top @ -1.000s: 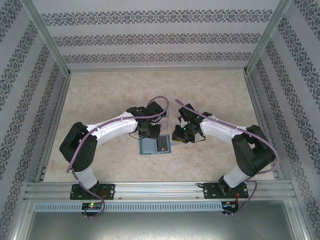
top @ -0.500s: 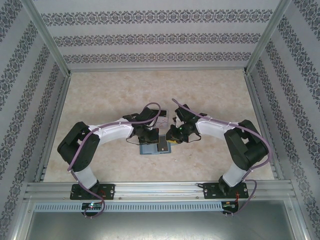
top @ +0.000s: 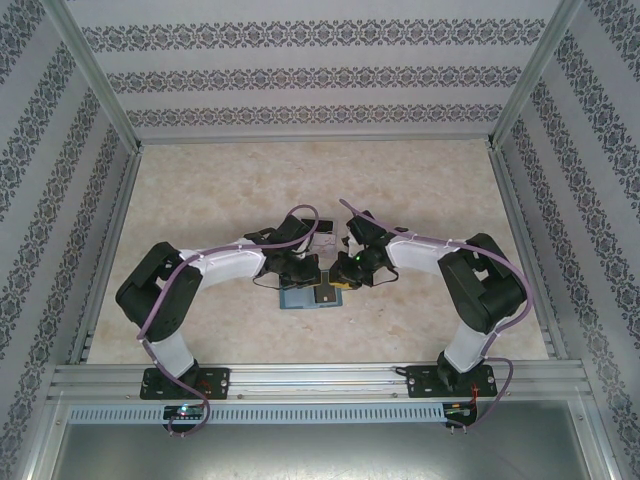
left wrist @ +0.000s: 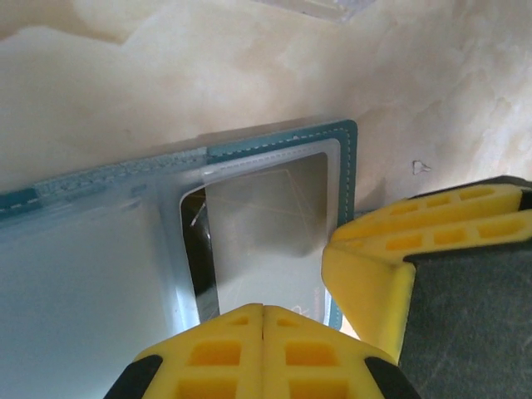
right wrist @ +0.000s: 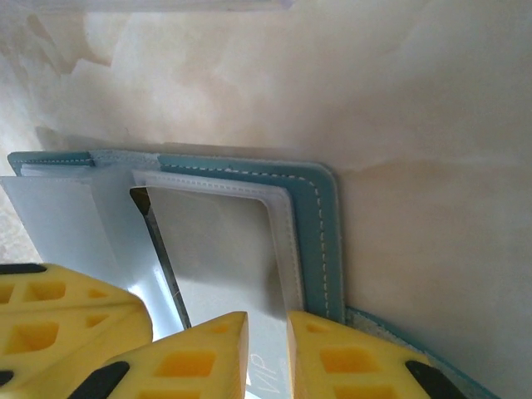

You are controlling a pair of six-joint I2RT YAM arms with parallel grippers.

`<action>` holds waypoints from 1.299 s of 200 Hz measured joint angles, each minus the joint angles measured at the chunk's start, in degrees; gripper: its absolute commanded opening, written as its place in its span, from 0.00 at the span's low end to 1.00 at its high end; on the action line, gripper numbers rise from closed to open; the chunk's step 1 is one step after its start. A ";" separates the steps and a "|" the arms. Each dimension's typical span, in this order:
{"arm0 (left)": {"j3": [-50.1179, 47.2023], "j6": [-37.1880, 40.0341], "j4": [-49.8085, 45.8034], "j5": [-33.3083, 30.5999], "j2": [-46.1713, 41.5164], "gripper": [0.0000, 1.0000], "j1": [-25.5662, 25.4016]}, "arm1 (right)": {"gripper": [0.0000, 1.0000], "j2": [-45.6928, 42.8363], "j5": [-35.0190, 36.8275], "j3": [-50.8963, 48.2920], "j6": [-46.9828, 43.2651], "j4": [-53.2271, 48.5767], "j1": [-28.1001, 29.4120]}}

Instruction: Take the credit cards out of the card holder

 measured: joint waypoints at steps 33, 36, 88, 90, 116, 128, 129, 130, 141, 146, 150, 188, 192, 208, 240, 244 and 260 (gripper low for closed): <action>-0.07 0.00 0.33 0.15 1.18 0.03 0.00 | 0.20 0.02 0.04 0.31 0.00 -0.24 0.00; -0.07 0.00 0.33 0.15 1.31 0.03 0.00 | 0.20 0.02 0.04 0.31 0.00 -0.24 0.00; -0.09 0.07 0.31 0.15 2.71 0.03 0.00 | 0.21 0.02 0.11 0.33 0.00 -0.44 0.00; -0.09 0.07 0.31 0.15 2.71 0.03 0.00 | 0.21 0.00 0.13 0.33 0.00 -0.44 0.00; -0.07 0.11 0.31 0.15 2.71 0.03 0.00 | 0.21 0.00 0.22 0.57 0.04 -0.42 0.00; -0.07 0.11 0.31 0.15 2.71 0.03 0.00 | 0.21 0.00 0.22 0.74 0.07 -0.39 0.02; -0.07 0.11 0.31 0.15 2.71 0.02 0.00 | 0.21 -0.02 0.22 0.76 0.07 -0.39 0.02; -0.07 0.11 0.31 0.15 2.71 0.02 0.00 | 0.21 -0.02 0.22 0.76 0.07 -0.39 0.02; -0.07 0.13 0.31 0.15 2.71 0.03 0.00 | 0.21 -0.02 0.22 0.98 0.17 -0.42 0.26; -0.07 0.13 0.31 0.15 2.71 0.03 0.00 | 0.21 -0.02 0.22 1.09 0.20 -0.42 0.28; -0.07 0.13 0.28 0.15 2.71 0.03 0.00 | 0.21 -0.02 0.22 1.18 0.20 -0.42 0.39; 0.00 0.31 0.24 0.13 2.75 0.03 0.00 | 0.21 0.02 0.24 1.44 0.20 -0.42 0.76; 0.02 0.33 0.24 0.13 2.75 0.03 0.00 | 0.21 0.02 0.28 1.44 0.20 -0.42 0.74; 0.04 0.39 0.15 0.11 2.75 0.03 -0.02 | 0.21 0.28 0.85 1.44 0.17 -0.46 0.74; 0.39 0.94 -0.72 -0.28 2.75 0.04 -0.02 | 0.22 1.05 1.75 1.55 0.00 -0.96 0.74; 0.44 0.98 -0.87 -0.39 2.75 0.04 -0.02 | 0.22 1.05 1.84 1.62 -0.02 -1.07 0.74; 0.59 1.36 -1.42 -0.74 2.75 0.05 -0.02 | 0.22 1.05 2.32 1.90 -0.07 -1.57 0.76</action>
